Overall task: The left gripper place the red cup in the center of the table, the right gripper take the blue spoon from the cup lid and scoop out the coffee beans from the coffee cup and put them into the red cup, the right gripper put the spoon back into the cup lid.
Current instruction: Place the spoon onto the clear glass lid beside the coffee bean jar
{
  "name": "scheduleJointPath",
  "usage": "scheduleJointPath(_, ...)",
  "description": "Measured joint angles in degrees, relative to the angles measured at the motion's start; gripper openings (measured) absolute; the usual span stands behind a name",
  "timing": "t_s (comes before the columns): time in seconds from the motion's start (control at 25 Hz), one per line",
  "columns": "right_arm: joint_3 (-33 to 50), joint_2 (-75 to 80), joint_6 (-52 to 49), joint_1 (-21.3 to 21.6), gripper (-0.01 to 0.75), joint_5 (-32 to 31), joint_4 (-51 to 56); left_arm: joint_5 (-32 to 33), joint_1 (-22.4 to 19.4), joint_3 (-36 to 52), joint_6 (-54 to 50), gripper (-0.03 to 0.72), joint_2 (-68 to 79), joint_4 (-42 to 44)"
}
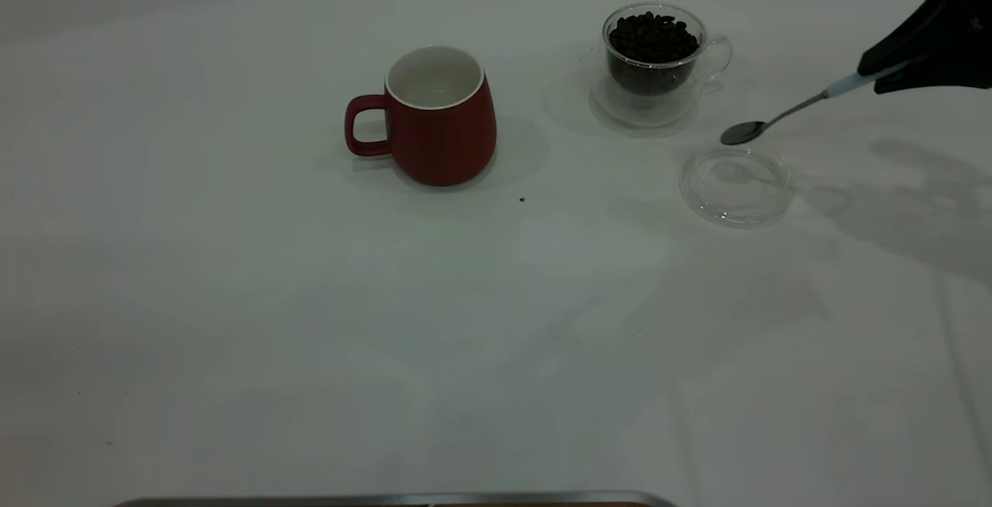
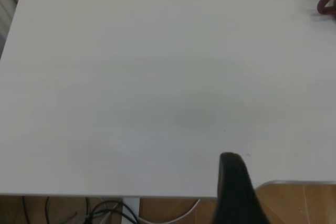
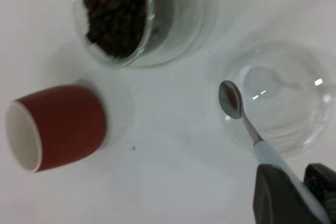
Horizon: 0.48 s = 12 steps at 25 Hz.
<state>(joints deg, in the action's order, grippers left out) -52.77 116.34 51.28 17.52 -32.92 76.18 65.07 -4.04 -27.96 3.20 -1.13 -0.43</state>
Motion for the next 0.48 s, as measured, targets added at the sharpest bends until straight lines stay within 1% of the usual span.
scheduleJointPath(0.16,0.0,0.0,-0.6,0.0,0.114,2.0,-0.2,0.0,0.0,0.0,0.0,0.532,0.0,0.0)
scheduleJointPath(0.48,0.0,0.7,-0.5,0.0,0.114,3.3,-0.3,0.0,0.0,0.0,0.0,0.532,0.0,0.0)
